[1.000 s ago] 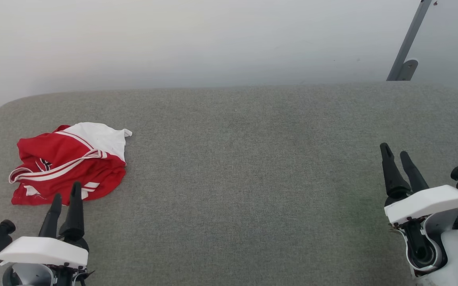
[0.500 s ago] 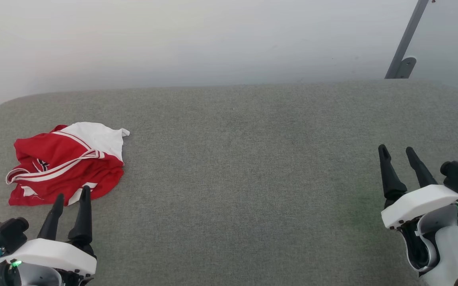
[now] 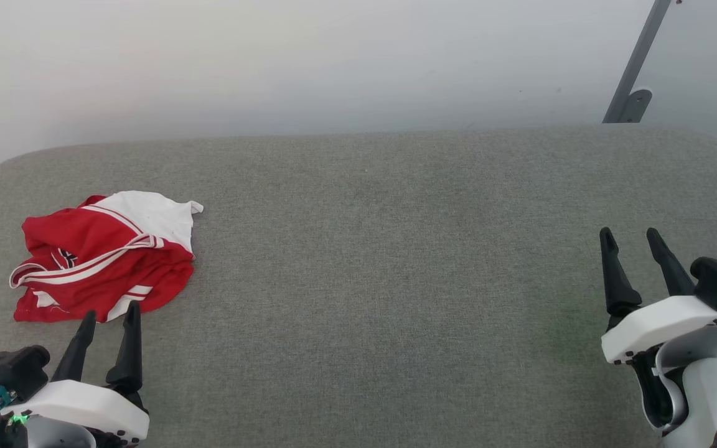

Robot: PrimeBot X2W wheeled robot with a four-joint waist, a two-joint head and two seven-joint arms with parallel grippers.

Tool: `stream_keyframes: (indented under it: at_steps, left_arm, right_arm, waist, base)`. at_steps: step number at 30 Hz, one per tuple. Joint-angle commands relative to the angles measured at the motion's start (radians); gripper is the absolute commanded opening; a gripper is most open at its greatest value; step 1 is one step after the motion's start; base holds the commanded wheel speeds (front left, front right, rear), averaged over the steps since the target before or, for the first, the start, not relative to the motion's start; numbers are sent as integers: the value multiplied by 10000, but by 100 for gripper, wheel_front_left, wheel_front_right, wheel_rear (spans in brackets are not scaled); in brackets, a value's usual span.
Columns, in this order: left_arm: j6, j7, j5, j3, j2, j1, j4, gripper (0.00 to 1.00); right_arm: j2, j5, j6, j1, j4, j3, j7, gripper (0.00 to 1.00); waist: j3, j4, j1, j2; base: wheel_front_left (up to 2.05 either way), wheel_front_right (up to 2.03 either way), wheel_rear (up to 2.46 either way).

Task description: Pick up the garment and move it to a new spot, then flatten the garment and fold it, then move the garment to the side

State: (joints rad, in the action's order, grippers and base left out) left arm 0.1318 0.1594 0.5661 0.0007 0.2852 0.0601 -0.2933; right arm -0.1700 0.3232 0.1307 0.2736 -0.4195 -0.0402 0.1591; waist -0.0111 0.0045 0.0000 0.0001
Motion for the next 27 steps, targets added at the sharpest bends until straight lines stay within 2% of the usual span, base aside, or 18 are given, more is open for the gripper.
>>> stream_keyframes:
  at_steps: [1,13,27]
  left_arm:
    - [-13,102,-144,-29,136,185,12,100]
    - [-15,379,-597,-277,480,274,-167,100]
    - [-17,672,-1296,-331,616,-39,-169,100]
  right_arm:
    - [3,-152,0,-22,172,-37,110,100]
    - [148,-638,0,-545,798,-463,388,100]
    - [160,-1450,0,-291,618,-436,674,100]
  waist:
    - [4,1,0,-1]
    - [-5,-41,0,-1]
    - [-30,-23,0,-1]
  base:
    - [0,0,0]
    - [0,0,0]
    - [0,0,0]
